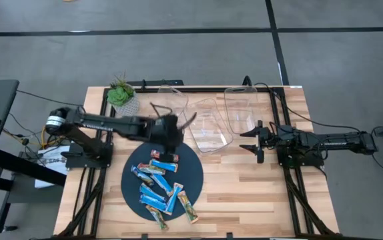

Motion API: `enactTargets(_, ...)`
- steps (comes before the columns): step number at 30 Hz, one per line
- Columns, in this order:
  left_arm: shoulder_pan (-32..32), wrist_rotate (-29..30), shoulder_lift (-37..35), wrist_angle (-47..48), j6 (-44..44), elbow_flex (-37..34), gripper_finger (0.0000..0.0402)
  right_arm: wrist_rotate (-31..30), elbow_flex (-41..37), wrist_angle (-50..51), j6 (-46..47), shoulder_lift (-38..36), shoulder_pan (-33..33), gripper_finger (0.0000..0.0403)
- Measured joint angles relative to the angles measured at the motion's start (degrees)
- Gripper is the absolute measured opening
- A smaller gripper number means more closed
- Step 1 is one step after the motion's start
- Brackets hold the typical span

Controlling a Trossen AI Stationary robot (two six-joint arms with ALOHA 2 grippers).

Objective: Pick and place Granola Bars by type
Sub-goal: Put the red granola bar into the left transparent bin

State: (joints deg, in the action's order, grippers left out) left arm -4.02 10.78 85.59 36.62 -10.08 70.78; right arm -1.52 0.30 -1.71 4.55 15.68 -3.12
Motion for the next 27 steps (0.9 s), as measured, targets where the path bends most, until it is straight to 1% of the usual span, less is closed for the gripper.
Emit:
enactTargets(9,-11.7,0.0,0.1,3.9,6.1,0.0,0.0127,0.0,0.0,0.0,0.0,0.0,0.0,0.024)
enactTargets(14,-16.2,0.0,0.1,3.6,6.1,0.0,0.0127,0.0,0.0,0.0,0.0,0.0,0.0,0.024)
enactTargets(18,-16.8,0.0,0.1,3.6,7.0,0.0,0.0127,0.0,0.0,0.0,0.0,0.0,0.0,0.024)
enactTargets(21,-15.6,0.1,0.9,4.3,8.2,0.0,0.0127,0.0,0.0,0.0,0.0,0.0,0.0,0.024)
enactTargets(25,-13.4,0.2,2.1,3.2,9.0,-2.3,0.0127,0.0,0.0,0.0,0.0,0.0,0.0,0.024)
enactTargets(27,-12.4,-0.1,3.2,4.1,9.2,-3.5,0.0127,0.0,0.0,-0.2,0.0,0.0,0.0,0.024)
